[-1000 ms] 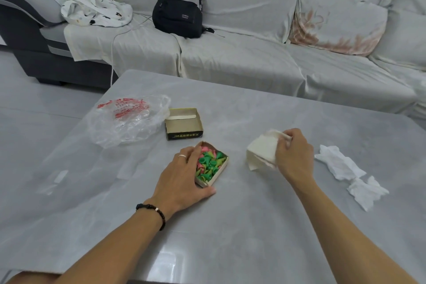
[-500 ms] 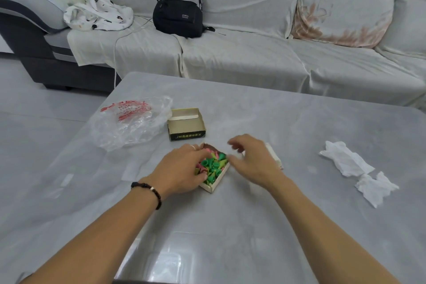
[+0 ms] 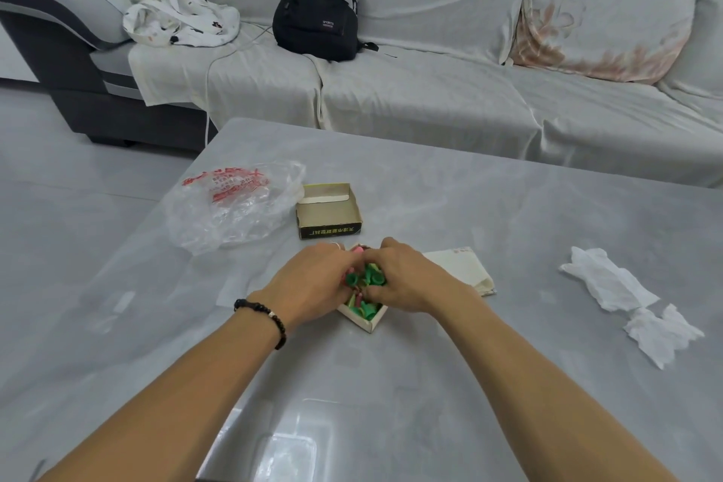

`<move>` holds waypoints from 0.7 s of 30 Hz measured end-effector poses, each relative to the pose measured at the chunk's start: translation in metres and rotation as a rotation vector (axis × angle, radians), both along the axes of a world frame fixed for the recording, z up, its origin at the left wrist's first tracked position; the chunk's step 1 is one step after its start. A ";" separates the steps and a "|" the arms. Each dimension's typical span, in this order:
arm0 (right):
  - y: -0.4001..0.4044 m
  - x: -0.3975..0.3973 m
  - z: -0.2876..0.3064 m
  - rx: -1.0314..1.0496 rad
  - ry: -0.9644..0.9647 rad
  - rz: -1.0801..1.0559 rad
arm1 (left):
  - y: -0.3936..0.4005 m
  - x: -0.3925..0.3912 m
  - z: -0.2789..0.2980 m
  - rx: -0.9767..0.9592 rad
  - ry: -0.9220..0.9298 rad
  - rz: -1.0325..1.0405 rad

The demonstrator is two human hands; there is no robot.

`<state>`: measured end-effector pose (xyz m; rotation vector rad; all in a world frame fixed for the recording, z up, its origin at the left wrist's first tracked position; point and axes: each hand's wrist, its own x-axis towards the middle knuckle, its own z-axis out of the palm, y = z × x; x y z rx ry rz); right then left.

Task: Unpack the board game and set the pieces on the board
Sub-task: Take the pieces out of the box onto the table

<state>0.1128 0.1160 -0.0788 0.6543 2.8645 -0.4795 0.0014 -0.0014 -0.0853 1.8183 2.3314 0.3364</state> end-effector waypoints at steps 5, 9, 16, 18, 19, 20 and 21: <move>-0.001 0.001 0.001 -0.015 0.079 -0.058 | 0.006 0.005 -0.002 0.046 0.037 0.024; 0.003 0.004 -0.002 -0.134 0.150 -0.175 | -0.001 0.002 -0.006 0.168 -0.170 0.130; 0.006 0.009 0.000 -0.344 0.310 -0.370 | -0.012 -0.003 -0.004 0.291 -0.457 0.272; 0.000 0.008 0.004 -0.396 0.341 -0.390 | -0.022 -0.010 -0.002 0.301 -0.453 0.295; -0.005 0.005 0.006 -0.412 0.355 -0.387 | -0.029 -0.015 -0.001 0.305 -0.447 0.310; -0.011 0.001 0.008 -0.414 0.368 -0.375 | -0.038 -0.020 0.001 0.306 -0.433 0.324; -0.020 -0.006 0.011 -0.402 0.377 -0.354 | -0.048 -0.025 0.001 0.297 -0.403 0.337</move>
